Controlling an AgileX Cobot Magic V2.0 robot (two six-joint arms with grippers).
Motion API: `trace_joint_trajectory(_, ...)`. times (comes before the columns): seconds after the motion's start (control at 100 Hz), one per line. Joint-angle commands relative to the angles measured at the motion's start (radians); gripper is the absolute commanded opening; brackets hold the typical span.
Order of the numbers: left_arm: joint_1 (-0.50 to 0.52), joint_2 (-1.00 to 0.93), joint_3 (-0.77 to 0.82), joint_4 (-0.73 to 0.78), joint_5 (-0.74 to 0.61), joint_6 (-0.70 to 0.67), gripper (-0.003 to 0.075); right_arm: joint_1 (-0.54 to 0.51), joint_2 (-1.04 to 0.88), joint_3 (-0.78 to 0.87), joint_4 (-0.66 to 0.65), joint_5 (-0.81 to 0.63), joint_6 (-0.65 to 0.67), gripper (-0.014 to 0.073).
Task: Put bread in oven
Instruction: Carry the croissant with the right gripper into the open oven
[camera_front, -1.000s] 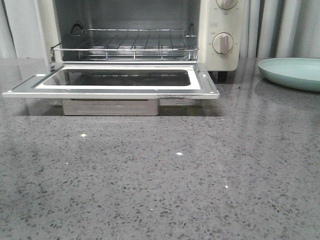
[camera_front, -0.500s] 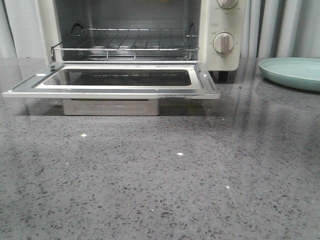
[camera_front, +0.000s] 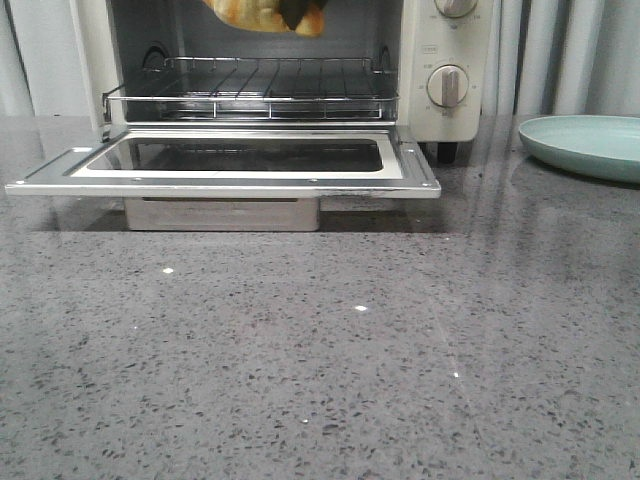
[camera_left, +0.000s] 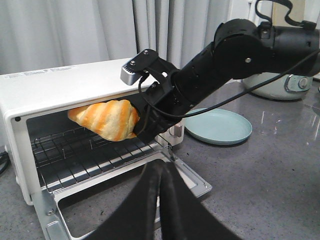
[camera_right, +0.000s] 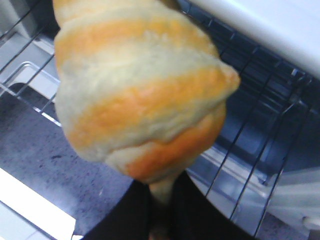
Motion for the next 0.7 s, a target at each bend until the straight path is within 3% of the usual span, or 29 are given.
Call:
trace_joint_trajectory(0.0, 0.002, 0.006, -0.028, -0.014, -0.063, -0.003, -0.0021, -0.007, -0.013, -0.062, -0.066, -0.052, 0.001, -0.0067)
trace_joint_trajectory(0.48, 0.002, 0.006, -0.028, -0.014, -0.055, -0.003, -0.0021, -0.008, 0.058, -0.068, -0.166, -0.177, 0.001, -0.0040)
trace_joint_trajectory(0.55, 0.002, 0.006, -0.028, -0.014, -0.052, -0.003, -0.0021, -0.009, 0.058, -0.068, -0.183, -0.184, 0.003, 0.0066)
trace_joint_trajectory(0.69, 0.002, 0.006, -0.028, -0.014, -0.030, 0.002, -0.0021, -0.017, 0.058, -0.068, -0.185, -0.177, 0.024, 0.0419)
